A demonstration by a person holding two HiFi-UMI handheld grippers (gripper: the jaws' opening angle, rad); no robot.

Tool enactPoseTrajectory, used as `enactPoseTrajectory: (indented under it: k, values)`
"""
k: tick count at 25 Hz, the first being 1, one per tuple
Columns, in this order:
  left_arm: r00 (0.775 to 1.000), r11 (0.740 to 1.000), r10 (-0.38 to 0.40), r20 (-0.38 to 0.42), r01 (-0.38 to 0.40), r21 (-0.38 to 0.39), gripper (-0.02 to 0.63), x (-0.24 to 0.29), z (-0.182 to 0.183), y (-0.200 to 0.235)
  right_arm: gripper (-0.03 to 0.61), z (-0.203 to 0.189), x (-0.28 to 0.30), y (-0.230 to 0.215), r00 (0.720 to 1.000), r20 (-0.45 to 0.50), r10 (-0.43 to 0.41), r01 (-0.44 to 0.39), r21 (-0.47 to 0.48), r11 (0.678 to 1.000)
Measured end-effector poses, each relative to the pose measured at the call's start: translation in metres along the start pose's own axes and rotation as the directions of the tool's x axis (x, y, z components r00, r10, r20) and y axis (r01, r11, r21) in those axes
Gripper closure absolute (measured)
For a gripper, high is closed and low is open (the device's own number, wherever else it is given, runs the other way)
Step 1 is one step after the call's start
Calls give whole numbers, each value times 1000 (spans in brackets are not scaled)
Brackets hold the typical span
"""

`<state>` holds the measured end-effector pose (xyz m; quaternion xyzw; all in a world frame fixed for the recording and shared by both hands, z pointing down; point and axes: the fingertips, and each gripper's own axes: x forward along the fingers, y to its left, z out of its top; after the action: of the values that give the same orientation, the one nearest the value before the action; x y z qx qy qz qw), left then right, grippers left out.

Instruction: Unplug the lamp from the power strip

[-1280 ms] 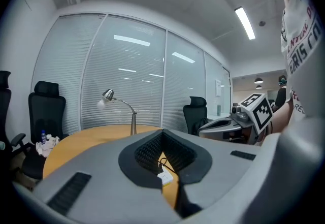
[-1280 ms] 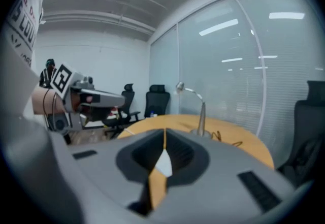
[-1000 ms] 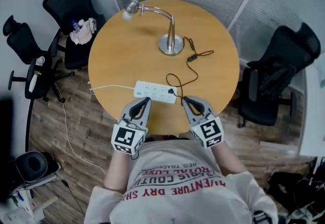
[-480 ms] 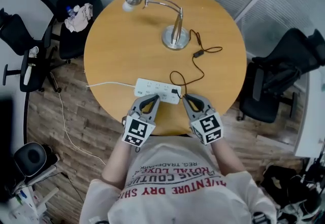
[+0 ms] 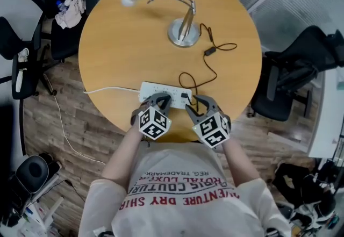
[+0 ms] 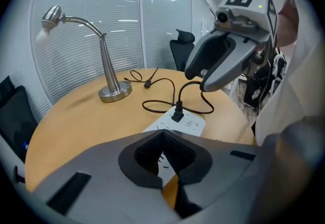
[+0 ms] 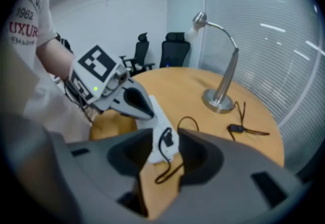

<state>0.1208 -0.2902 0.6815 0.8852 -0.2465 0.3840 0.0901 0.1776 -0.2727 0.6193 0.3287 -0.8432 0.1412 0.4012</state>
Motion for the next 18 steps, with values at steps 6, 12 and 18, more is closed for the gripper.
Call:
enactPoseTrajectory:
  k: [6,12,18]
  values:
    - [998,999,-48,-52,48,5,586,18,-11,-2,410,-20,25,0,980,-198,33,-47,-64,997]
    - [995,991,-99,-19,97,-87,586,20,-11,0,411,-27,46,-2,946,-320,54,-103,-140,985]
    - [986,977,-162,-47,154,-145,586,21,-12,-1,443,-37,63,2,904,-420,74,-174,-205,963]
